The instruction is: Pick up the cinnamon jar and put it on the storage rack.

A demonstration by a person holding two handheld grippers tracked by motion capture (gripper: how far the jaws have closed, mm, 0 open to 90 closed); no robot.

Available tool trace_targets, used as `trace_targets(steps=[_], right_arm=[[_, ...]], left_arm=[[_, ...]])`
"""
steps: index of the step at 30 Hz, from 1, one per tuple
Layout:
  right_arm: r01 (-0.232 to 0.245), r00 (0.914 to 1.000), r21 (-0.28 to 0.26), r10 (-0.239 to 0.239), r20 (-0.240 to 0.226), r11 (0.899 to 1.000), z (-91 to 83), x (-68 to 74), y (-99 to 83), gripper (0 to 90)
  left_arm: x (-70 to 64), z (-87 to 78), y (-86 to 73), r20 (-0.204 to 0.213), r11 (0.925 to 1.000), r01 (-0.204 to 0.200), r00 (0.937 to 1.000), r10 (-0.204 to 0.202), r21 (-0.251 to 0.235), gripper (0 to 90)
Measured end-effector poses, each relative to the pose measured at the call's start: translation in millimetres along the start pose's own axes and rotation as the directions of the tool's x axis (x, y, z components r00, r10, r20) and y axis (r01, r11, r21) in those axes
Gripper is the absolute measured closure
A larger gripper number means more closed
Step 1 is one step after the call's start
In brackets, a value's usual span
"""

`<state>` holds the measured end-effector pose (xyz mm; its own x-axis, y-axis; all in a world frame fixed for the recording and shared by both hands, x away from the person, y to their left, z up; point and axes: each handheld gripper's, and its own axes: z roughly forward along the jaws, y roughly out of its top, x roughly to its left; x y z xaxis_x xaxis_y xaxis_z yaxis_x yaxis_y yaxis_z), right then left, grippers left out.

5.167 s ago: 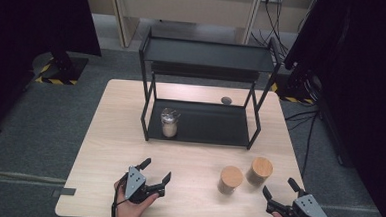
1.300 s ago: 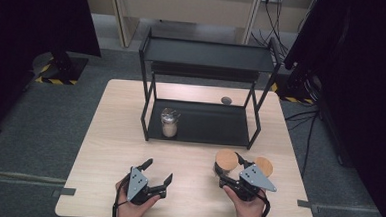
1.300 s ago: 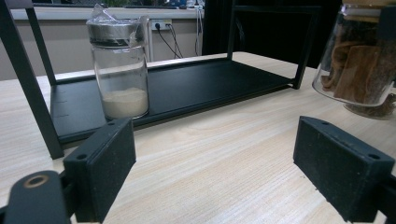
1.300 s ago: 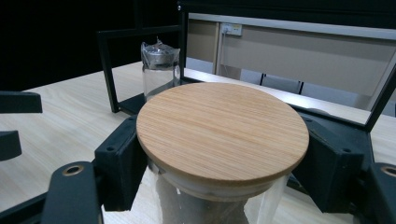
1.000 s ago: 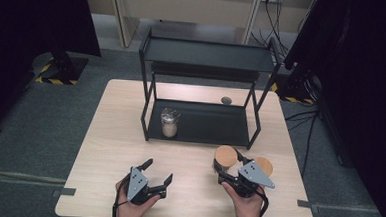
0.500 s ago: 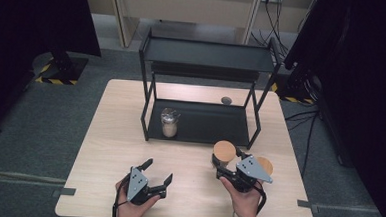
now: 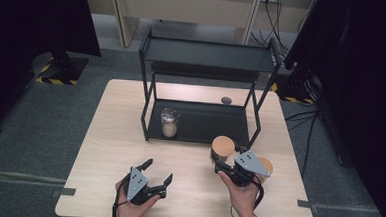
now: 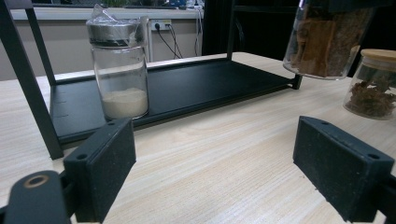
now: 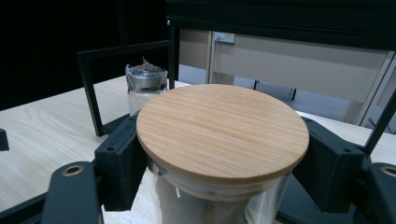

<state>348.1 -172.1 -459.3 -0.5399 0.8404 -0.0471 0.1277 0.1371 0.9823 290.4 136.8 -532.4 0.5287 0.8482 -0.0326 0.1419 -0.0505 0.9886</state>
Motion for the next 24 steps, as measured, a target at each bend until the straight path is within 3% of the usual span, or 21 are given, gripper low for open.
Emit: trace_targets(steps=[24], right_arm=[[-0.013, 0.9999, -0.002, 0.013, 0.007, 1.0, 25.7, 0.5, 9.9, 25.6]], left_arm=[[0.3, 0.0, -0.2, 0.004, 1.0, 0.005, 1.0, -0.005, -0.004, 12.7]])
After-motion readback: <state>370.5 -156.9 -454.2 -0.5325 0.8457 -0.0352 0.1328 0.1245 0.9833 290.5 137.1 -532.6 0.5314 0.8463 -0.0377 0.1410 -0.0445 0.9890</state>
